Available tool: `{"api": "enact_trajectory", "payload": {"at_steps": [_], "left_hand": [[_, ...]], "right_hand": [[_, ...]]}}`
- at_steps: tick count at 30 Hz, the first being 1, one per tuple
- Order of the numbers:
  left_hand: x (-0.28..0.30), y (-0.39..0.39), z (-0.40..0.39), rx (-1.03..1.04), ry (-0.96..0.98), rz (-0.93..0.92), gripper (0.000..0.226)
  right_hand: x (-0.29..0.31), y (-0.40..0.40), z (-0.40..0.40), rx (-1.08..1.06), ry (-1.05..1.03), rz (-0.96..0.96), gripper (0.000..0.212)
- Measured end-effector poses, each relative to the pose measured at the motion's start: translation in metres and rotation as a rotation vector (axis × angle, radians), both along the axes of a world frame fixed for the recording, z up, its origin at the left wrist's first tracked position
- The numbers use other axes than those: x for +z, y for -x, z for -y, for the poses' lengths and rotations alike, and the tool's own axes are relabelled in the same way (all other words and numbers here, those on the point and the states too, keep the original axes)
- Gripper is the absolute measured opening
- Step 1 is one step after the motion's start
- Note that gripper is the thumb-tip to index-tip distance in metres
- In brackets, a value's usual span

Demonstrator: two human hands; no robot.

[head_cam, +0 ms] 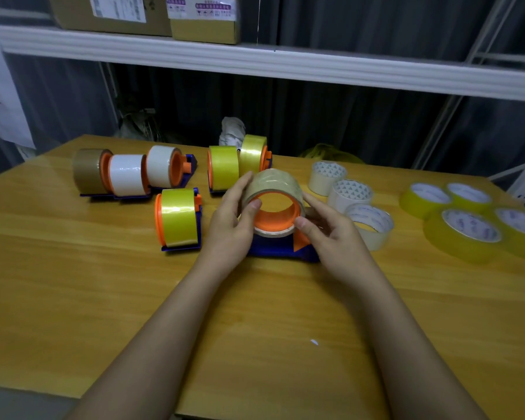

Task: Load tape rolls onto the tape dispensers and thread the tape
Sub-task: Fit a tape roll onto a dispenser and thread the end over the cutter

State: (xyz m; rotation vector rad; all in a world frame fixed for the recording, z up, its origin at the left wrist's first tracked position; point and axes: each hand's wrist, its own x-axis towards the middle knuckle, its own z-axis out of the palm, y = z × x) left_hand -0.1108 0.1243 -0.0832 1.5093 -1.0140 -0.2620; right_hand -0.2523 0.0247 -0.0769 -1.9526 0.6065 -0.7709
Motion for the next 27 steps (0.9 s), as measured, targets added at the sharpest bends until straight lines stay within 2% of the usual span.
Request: {"api": "enact_trajectory", "payload": {"at_steps": [6, 9, 14, 18, 27], "left_hand": [[0.0023, 0.0016, -0.0025, -0.058, -0.050, 0.082, 0.053], [0.0023, 0.0006, -0.0042, -0.066, -0.047, 0.110, 0.051], [0.0020, 0.0002, -0.0068, -0.093, -0.066, 0.111, 0.049], [0.0026, 0.0005, -0.0063, -0.101, -0.053, 0.090, 0.052], [-0.0015, -0.0019, -0.0037, -0.005, 0.015, 0.164, 0.054]], "right_hand": [[0.0007, 0.0003, 0.0031, 0.010, -0.098, 0.066, 0.043], [0.0014, 0.0030, 0.0038, 0.023, -0.077, 0.040, 0.051], [-0.0019, 0.0023, 0.0045, -0.040, 0.080, -0.039, 0.068], [-0.0009, 0.0014, -0.0009, -0.075, 0.109, 0.015, 0.067], [0.0015, 0.0003, -0.0051, -0.046, -0.014, 0.160, 0.061]]}}
